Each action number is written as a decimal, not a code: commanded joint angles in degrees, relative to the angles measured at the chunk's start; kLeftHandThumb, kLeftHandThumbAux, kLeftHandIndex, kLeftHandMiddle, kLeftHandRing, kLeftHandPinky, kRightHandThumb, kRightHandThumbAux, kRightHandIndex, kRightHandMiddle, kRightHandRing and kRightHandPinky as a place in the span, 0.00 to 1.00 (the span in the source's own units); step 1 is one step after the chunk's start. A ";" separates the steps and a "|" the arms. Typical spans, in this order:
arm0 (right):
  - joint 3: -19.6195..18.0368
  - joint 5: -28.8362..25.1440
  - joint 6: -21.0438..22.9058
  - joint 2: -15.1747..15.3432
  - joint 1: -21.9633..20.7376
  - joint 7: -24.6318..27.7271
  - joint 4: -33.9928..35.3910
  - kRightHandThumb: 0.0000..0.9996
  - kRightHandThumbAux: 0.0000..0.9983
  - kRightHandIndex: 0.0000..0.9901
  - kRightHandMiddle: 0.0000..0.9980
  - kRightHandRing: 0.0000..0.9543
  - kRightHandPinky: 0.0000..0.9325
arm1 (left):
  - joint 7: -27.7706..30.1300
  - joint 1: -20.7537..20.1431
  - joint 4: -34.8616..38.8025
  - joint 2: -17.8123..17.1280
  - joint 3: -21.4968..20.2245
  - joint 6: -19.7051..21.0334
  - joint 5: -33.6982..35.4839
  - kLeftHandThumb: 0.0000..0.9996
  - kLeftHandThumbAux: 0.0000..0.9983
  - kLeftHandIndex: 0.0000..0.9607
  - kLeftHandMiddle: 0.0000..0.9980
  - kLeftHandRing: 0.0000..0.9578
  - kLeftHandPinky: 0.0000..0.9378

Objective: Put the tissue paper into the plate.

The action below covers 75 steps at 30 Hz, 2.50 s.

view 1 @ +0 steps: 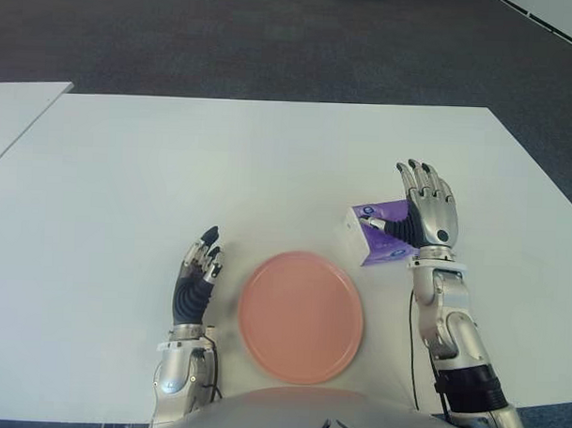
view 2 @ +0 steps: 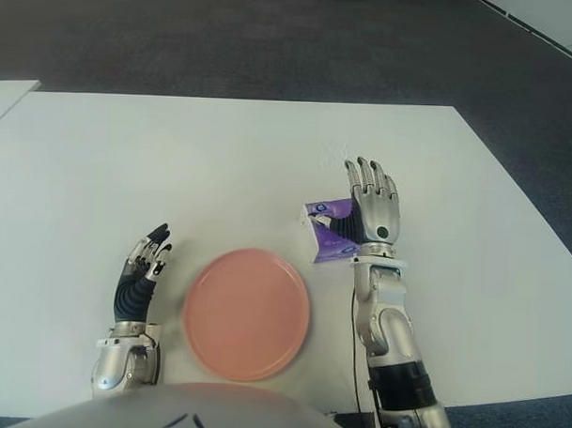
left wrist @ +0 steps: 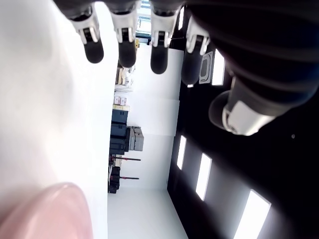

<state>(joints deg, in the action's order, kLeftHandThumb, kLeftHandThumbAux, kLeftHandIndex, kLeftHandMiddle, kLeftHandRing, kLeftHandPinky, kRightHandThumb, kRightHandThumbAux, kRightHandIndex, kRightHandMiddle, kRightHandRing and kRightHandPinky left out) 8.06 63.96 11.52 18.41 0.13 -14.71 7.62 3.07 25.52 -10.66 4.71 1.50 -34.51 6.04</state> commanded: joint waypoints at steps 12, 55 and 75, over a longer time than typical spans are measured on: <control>1.88 -1.62 3.88 -2.10 -2.49 -5.06 -7.93 0.17 0.46 0.00 0.00 0.00 0.00 | -1.25 4.03 -3.69 2.66 2.05 9.86 0.42 0.23 0.52 0.22 0.13 0.10 0.09; 5.90 0.56 8.62 -1.85 1.23 -1.36 2.46 0.17 0.45 0.00 0.00 0.00 0.00 | 0.49 2.04 -6.00 1.85 1.88 10.17 2.85 0.16 0.48 0.18 0.10 0.05 0.05; 6.69 0.39 9.08 -2.29 1.87 1.52 4.56 0.17 0.44 0.00 0.00 0.00 0.00 | 0.02 2.27 -5.07 1.86 2.20 10.70 2.36 0.17 0.50 0.16 0.11 0.07 0.09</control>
<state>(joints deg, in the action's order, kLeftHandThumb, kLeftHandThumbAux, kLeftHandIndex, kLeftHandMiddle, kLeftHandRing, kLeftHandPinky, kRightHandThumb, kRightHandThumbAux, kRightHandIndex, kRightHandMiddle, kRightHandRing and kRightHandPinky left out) 14.59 64.13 19.83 16.64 1.34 -14.07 11.84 3.24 25.17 -9.12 4.65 3.11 -29.95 8.01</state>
